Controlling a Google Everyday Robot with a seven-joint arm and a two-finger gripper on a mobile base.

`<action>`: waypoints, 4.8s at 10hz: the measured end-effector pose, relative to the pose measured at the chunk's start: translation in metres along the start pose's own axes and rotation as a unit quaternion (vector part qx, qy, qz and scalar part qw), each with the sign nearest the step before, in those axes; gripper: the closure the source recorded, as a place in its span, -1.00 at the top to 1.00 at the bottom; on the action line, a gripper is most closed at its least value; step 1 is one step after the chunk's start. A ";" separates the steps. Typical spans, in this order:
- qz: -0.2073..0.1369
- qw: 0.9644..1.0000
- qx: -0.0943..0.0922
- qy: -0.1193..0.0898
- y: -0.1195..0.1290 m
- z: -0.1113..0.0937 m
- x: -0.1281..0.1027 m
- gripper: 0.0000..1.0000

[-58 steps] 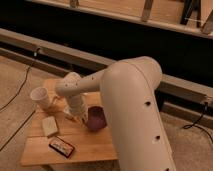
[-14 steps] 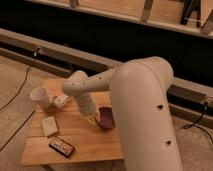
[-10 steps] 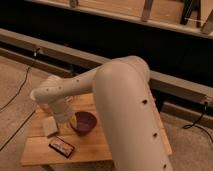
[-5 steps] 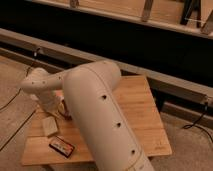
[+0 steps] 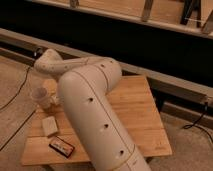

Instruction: Drag the ceramic bowl in a circle

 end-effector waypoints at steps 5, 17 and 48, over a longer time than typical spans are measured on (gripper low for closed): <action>0.114 0.992 0.006 0.061 -0.067 0.054 0.048 -1.00; 0.190 0.965 -0.060 0.171 -0.051 0.124 0.223 -1.00; 0.207 0.969 -0.098 0.095 -0.103 0.115 0.118 -1.00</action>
